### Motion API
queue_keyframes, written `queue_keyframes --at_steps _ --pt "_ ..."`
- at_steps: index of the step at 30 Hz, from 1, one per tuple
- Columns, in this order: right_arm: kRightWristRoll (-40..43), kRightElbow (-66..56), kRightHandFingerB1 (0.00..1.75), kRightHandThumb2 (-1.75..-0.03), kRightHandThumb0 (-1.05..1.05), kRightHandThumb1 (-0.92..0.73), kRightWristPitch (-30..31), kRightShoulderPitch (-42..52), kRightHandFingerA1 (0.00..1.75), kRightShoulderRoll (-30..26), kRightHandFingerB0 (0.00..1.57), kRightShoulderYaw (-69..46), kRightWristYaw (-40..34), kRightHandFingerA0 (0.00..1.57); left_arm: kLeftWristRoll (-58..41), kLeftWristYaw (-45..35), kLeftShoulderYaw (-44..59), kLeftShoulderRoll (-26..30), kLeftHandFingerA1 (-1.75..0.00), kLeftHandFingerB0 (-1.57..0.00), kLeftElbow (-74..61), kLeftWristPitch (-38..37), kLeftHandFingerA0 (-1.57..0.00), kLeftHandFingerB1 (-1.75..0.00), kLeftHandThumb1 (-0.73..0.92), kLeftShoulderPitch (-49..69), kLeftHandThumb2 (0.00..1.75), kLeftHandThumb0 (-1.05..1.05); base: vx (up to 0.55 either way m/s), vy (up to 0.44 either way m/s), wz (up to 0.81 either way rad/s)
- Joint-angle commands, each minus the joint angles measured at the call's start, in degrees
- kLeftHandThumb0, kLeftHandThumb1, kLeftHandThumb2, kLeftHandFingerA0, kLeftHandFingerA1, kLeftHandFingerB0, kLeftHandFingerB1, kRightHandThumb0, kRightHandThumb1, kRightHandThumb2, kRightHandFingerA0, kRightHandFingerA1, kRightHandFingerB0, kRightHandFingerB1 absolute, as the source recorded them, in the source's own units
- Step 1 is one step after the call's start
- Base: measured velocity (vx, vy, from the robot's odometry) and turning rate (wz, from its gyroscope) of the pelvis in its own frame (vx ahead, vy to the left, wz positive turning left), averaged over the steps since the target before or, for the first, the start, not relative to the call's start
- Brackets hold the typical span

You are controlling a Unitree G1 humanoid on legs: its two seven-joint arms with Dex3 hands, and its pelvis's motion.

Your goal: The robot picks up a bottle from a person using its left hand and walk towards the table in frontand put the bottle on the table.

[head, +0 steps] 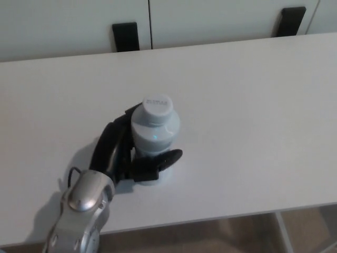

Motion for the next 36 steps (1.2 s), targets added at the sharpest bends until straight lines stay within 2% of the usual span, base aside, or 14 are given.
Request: queue_keyframes --at_steps 1,7,8,9,10,11,12,13,14,21,22,23,24,36 --pt "-0.31 0.27 0.37 -0.62 -0.33 -0.75 0.84 0.32 0.43 -0.54 0.46 0.3 0.23 0.58 2.33 0.39 -0.89 0.35 -1.33 -0.81 -0.18 -3.44 -1.08 -1.0 0.74 2.06 0.78 -0.17 0.0 0.0 0.0" --pt "-0.22 0.92 0.37 -0.62 -0.33 -0.75 0.86 0.62 0.43 -0.44 0.46 0.35 -0.27 0.57 2.34 -0.35 -1.73 0.93 -1.32 -0.8 -2.32 -3.87 -1.04 -0.9 0.78 3.75 0.72 -0.14 0.0 0.0 0.0" --pt "-0.48 0.86 0.37 -0.62 -0.33 -0.76 0.49 1.03 0.44 -0.41 0.47 0.59 -0.8 0.59 0.51 -0.65 -1.26 0.24 -1.28 -0.82 -3.78 -2.7 -1.03 -0.59 0.81 4.81 0.64 -0.18 0.0 0.0 0.0" --pt "-0.51 0.85 0.37 -0.62 -0.33 -0.76 0.44 1.07 0.44 -0.4 0.47 0.62 -0.86 0.59 0.31 -0.69 -1.21 0.16 -1.28 -0.82 -3.98 -2.53 -1.03 -0.59 0.81 4.95 0.64 -0.18 0.0 0.0 0.0" --pt "-0.71 0.96 0.38 -0.62 -0.33 -0.75 0.31 1.23 0.44 -0.51 0.49 0.77 -1.23 0.6 1.35 -0.81 -1.72 0.65 -0.86 -0.62 -4.0 -4.37 -0.95 -0.43 0.72 5.44 0.61 -0.26 0.0 0.0 0.0" --pt "-0.53 1.14 0.38 -0.62 -0.33 -0.74 0.42 1.04 0.44 -0.49 0.49 0.62 -1.04 0.6 1.34 -1.96 -1.99 1.43 -0.6 -0.32 -4.26 -4.53 -0.61 -0.44 0.52 5.43 0.77 -0.46 0.0 0.0 0.0" --pt "-0.33 1.17 0.38 -0.61 -0.33 -0.72 0.52 0.92 0.44 -0.5 0.49 0.46 -0.69 0.6 1.09 -4.02 -2.58 2.71 -0.14 0.0 -4.75 -4.0 0.0 -0.16 0.42 5.27 0.77 -0.63 0.0 0.0 0.0" --pt "-0.05 1.2 0.38 -0.61 -0.33 -0.72 0.64 0.78 0.44 -0.53 0.49 0.23 -0.21 0.6 0.69 -6.91 -3.45 4.55 -0.14 0.0 -5.46 -3.21 0.0 -0.16 0.42 5.05 0.77 -0.63 0.0 0.0 0.0" --pt "0.04 1.22 0.38 -0.61 -0.34 -0.73 0.9 0.76 0.44 -0.39 0.49 0.09 -0.59 0.61 1.12 -7.84 -3.94 5.66 0.0 0.0 -5.08 -4.05 0.0 0.0 0.44 4.65 0.74 -0.71 0.0 0.0 0.0" --pt "-0.42 1.15 0.37 -0.62 -0.35 -0.75 1.32 0.15 0.44 -0.67 0.46 0.47 -0.26 0.59 -1.53 -14.62 -5.75 11.27 0.0 0.0 -7.13 -0.03 0.0 0.0 0.43 3.68 0.78 -0.78 0.0 0.0 0.0" --pt "-0.54 1.12 0.37 -0.63 -0.35 -0.75 1.45 0.1 0.43 -0.76 0.47 0.6 -0.3 0.59 -2.34 -15.35 -5.72 11.44 0.0 0.0 -7.23 0.72 0.0 0.0 0.48 3.81 0.55 -0.74 0.0 0.0 0.0" --pt "-0.59 1.1 0.37 -0.63 -0.35 -0.75 1.49 0.08 0.43 -0.81 0.47 0.65 -0.32 0.59 -2.67 -15.63 -5.7 11.49 0.0 0.0 -7.29 1.04 0.0 0.0 0.48 3.86 0.55 -0.74 0.0 0.0 0.0" --pt "-0.35 1.13 0.37 -0.62 -0.33 -0.75 1.67 -0.02 0.43 -0.74 0.47 0.49 0.04 0.57 -3.16 -16.75 -5.62 12.58 0.0 0.0 -8.14 2.11 0.0 0.0 0.42 4.79 0.77 -0.77 0.0 0.0 0.0" --pt "-0.96 0.55 0.37 -0.61 -0.32 -0.72 2.01 -1.0 0.44 -2.05 0.45 1.69 1.15 0.59 -9.21 -23.55 1.1 20.14 0.0 0.0 -12.94 6.68 0.0 0.0 0.41 9.59 0.76 -0.73 0.0 0.0 0.0"
